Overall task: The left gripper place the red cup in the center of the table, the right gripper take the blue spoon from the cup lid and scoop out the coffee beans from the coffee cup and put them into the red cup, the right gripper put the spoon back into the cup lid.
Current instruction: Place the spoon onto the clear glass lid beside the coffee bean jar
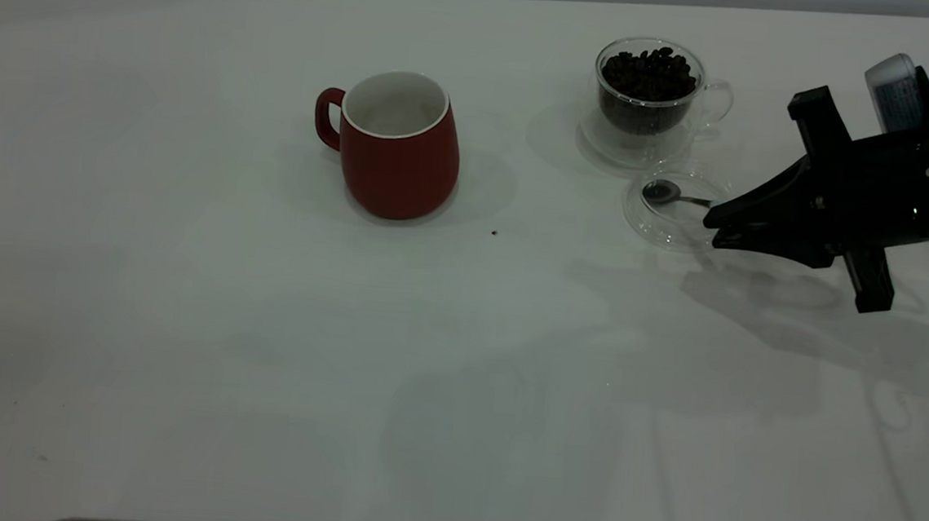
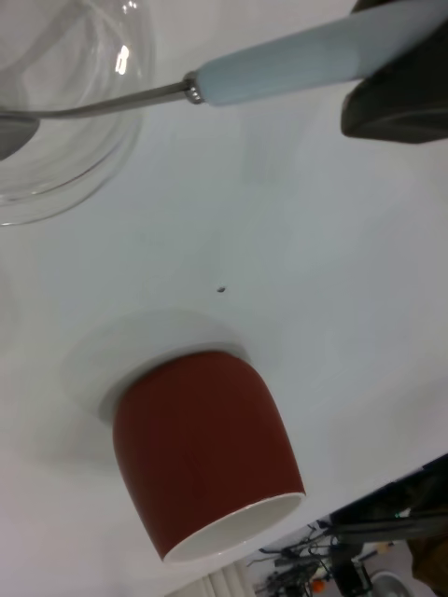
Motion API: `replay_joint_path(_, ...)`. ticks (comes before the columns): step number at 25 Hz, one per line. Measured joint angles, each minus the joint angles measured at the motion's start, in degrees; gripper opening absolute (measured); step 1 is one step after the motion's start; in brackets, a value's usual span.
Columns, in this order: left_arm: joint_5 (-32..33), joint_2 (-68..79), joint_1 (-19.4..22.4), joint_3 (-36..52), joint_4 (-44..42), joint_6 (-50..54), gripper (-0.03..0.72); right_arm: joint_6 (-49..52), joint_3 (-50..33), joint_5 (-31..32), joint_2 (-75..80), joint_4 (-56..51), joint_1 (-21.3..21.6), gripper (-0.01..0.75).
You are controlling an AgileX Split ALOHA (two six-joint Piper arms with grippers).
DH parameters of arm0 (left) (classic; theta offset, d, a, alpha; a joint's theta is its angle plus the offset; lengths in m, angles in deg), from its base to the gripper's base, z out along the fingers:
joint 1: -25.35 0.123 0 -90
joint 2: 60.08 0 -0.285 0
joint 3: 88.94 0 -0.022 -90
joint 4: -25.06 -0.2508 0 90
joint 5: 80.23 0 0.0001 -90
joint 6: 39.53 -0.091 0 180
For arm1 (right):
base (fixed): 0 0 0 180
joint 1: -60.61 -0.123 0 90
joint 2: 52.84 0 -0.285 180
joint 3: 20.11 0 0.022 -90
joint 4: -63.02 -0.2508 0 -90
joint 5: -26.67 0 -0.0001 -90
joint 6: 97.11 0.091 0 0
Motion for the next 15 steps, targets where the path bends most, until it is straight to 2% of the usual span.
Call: replay_joint_path(15, 0.0, 0.0, 0.0, 0.0, 0.0, 0.1, 0.500, 0.0, 1.7, 2.3, 2.7, 0.0, 0.0, 0.097)
